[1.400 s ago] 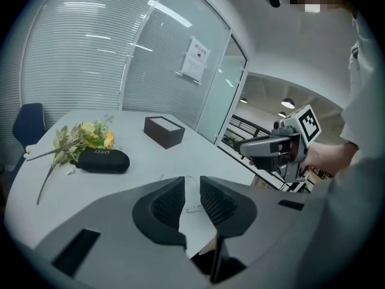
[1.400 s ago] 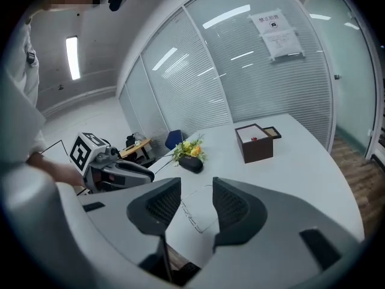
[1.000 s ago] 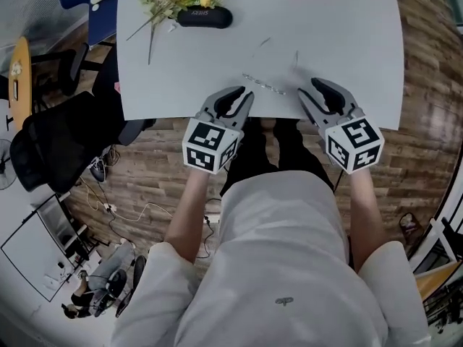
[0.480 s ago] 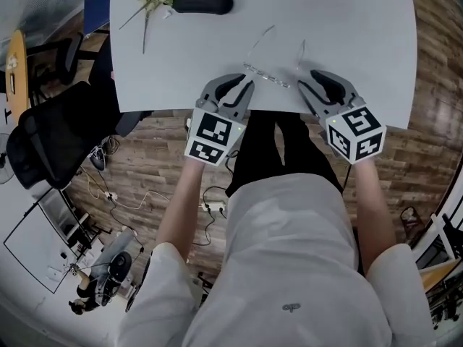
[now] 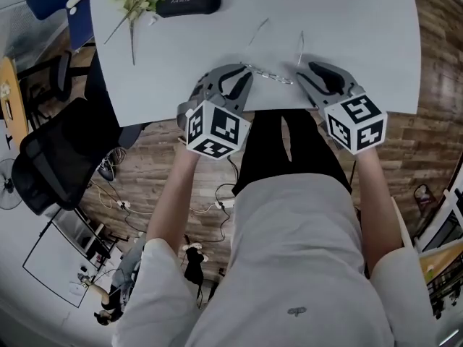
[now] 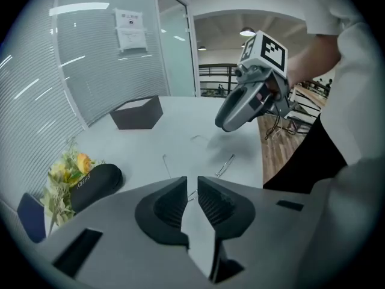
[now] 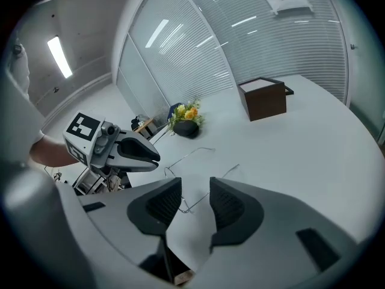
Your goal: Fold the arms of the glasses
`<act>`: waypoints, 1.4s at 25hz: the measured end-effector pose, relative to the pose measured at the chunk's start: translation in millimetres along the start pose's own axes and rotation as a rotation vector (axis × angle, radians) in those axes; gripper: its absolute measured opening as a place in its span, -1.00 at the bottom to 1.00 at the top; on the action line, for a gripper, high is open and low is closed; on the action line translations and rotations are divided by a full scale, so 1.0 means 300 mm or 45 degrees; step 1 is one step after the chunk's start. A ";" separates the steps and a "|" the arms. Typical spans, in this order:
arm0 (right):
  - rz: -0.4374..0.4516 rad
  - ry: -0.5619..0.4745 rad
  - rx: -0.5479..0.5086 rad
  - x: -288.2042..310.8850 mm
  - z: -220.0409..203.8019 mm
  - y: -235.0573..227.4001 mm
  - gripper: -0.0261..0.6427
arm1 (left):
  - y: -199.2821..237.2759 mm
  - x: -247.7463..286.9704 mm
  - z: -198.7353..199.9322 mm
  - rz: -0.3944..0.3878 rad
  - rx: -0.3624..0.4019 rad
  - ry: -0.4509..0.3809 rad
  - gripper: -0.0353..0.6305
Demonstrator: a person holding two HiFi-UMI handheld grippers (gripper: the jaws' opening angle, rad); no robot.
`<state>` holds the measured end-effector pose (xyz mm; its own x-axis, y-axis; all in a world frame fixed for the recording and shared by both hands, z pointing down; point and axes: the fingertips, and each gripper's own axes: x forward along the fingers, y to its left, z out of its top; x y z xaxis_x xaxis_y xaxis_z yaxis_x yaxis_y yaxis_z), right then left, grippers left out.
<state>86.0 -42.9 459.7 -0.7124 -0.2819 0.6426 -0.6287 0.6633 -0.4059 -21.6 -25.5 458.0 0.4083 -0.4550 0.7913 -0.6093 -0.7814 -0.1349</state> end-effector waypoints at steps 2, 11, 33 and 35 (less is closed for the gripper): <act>-0.017 -0.003 0.015 0.004 0.005 -0.006 -0.48 | 0.003 0.012 -0.004 -0.039 0.085 0.015 -0.70; -0.115 -0.017 0.094 0.015 -0.003 -0.026 -0.48 | -0.043 0.056 -0.031 -0.251 0.399 0.052 -0.70; -0.243 0.007 0.196 0.093 -0.052 -0.061 -0.61 | -0.072 0.079 -0.049 -0.447 0.863 0.048 -0.79; -0.255 0.006 0.199 0.097 -0.052 -0.065 -0.63 | -0.071 0.077 -0.048 -0.449 0.874 0.041 -0.79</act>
<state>82.4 -53.3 496.5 -0.5676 -0.3934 0.7232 -0.7979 0.4795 -0.3654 -8.8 -13.1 487.7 0.4738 -0.1259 0.8716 0.1156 -0.9723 -0.2032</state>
